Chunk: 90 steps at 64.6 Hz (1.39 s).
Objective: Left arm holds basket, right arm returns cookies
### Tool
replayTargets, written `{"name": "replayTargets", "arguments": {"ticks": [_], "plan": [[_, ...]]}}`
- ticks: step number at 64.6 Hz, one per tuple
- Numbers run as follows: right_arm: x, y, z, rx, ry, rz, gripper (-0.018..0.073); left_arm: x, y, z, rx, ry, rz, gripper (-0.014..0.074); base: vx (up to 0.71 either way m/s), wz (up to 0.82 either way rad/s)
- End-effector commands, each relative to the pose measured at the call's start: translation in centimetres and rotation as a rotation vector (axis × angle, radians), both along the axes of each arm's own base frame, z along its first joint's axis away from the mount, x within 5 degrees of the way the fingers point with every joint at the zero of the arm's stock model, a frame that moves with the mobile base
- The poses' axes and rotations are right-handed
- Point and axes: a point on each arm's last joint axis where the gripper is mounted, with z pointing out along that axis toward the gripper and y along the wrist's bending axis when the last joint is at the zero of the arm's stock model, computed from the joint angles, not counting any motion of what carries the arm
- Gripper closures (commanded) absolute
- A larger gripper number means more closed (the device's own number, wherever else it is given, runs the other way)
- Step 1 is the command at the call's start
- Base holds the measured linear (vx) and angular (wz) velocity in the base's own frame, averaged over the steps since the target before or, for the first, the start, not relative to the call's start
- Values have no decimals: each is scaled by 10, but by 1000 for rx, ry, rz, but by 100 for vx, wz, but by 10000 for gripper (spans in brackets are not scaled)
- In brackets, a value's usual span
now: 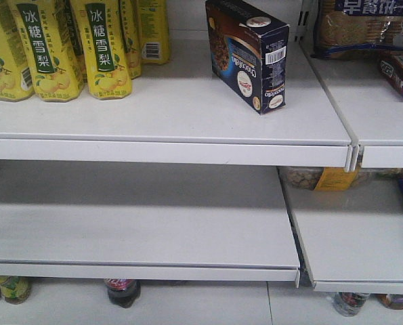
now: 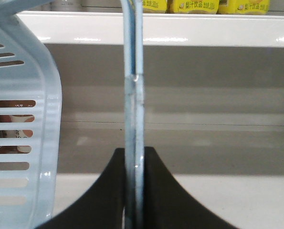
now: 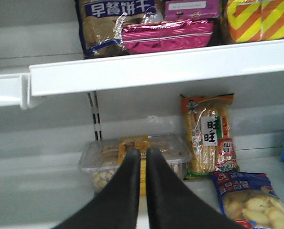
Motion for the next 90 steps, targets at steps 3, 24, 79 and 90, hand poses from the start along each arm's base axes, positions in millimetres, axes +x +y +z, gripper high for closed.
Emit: {"name": "replayTargets", "arguments": {"ticks": [3,24,79,90], "plan": [[0,4,-4,-97,-2,64,565,-3,0,22,38,-166,4,596,0,0],[0,5,-9,-93,52,84,565,-3,0,22,38,-166,4,596,0,0],[0,5,-10,-85,53,84,565,-3,0,22,38,-166,4,596,0,0],[0,5,-10,-85,53,84,565,-3,0,22,38,-166,4,596,0,0]]}}
